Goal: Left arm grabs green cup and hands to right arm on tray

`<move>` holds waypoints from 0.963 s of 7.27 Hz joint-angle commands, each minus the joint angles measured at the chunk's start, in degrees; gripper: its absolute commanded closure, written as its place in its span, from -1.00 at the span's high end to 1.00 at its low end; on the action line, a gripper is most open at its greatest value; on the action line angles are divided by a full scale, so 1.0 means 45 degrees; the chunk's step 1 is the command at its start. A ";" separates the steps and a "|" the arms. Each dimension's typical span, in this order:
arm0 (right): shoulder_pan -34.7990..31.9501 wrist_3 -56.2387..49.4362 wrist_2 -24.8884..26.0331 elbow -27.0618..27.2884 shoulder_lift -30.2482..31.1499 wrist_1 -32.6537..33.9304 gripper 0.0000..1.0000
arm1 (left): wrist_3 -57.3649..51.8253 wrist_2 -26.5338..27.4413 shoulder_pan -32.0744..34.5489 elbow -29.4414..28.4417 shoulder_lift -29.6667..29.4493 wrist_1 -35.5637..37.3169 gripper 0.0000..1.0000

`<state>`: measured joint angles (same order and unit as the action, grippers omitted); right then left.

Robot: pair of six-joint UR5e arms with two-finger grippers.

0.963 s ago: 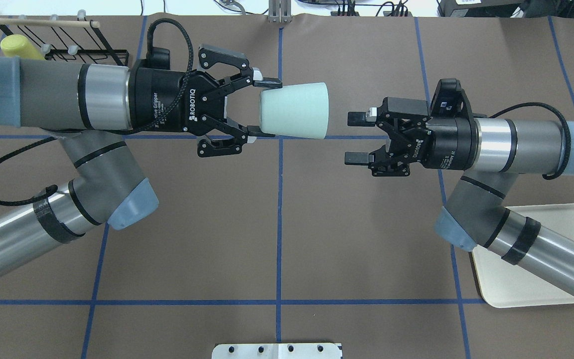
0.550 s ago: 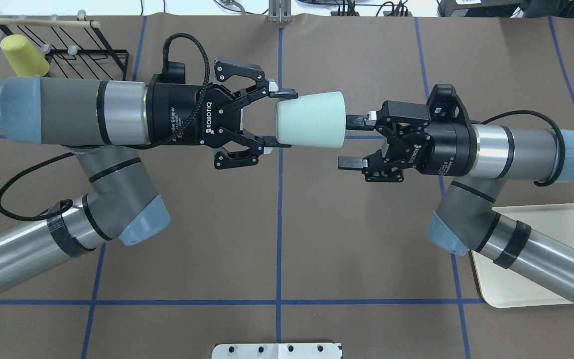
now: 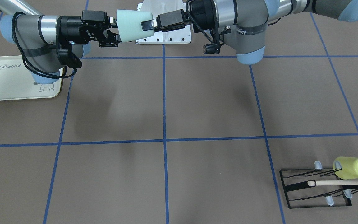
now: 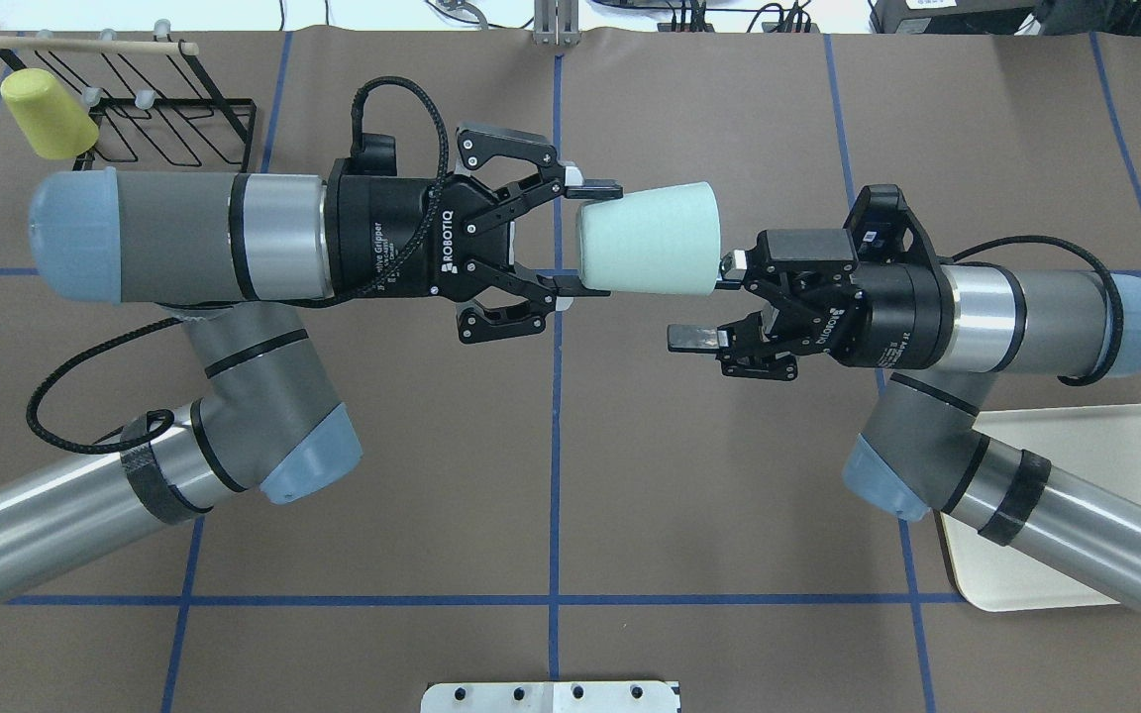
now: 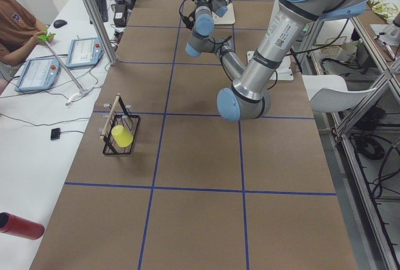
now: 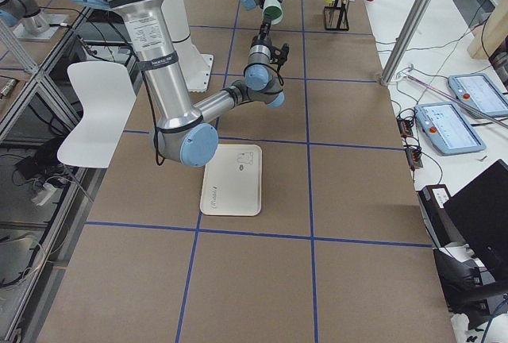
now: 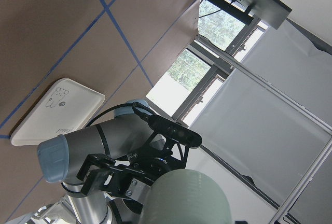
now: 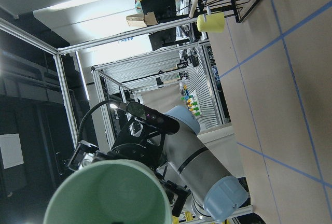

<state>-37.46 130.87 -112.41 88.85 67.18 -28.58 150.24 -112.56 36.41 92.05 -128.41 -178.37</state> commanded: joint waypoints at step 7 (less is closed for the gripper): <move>0.0062 0.0040 0.0254 -0.0017 0.0130 -0.0582 -0.42 | 0.0013 0.0267 -0.0668 -0.0240 -0.0155 -0.0031 -1.00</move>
<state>-37.18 130.95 -111.45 88.79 67.70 -31.12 150.32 -111.43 33.70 90.89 -129.13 -178.50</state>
